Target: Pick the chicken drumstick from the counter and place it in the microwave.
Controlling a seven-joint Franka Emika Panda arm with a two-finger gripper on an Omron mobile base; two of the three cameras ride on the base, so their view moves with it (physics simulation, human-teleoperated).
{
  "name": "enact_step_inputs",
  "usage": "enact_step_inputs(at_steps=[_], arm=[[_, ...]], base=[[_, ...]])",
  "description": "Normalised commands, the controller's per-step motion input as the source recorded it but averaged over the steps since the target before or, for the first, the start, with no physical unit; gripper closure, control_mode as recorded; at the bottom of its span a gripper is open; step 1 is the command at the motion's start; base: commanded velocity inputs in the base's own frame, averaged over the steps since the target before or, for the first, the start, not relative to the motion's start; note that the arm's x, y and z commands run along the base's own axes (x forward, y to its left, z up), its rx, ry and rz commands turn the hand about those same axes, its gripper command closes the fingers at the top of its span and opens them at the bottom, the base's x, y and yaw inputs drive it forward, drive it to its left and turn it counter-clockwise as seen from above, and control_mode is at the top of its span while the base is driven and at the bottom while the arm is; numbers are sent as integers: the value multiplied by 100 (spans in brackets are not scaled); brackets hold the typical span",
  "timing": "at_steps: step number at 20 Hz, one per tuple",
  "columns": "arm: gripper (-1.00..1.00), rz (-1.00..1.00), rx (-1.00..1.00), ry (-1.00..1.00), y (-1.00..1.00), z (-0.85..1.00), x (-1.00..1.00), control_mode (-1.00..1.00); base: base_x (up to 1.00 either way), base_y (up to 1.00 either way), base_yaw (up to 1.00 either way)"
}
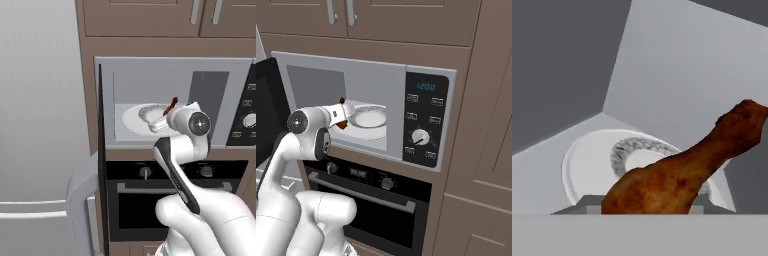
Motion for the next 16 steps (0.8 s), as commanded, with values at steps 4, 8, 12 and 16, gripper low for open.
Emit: enact_step_inputs(at_steps=[4, 8, 12, 16], arm=[[100, -6, 13, -4, -5, 26, 37, -100], [100, -1, 18, 5, -7, 29, 33, -100], [100, 0, 10, 13, -25, 32, 49, -100], [100, 0, 3, 27, -7, 2, 22, -100]], base=[[0, 0, 0], [0, 0, 0], [0, 0, 0], [0, 0, 0]])
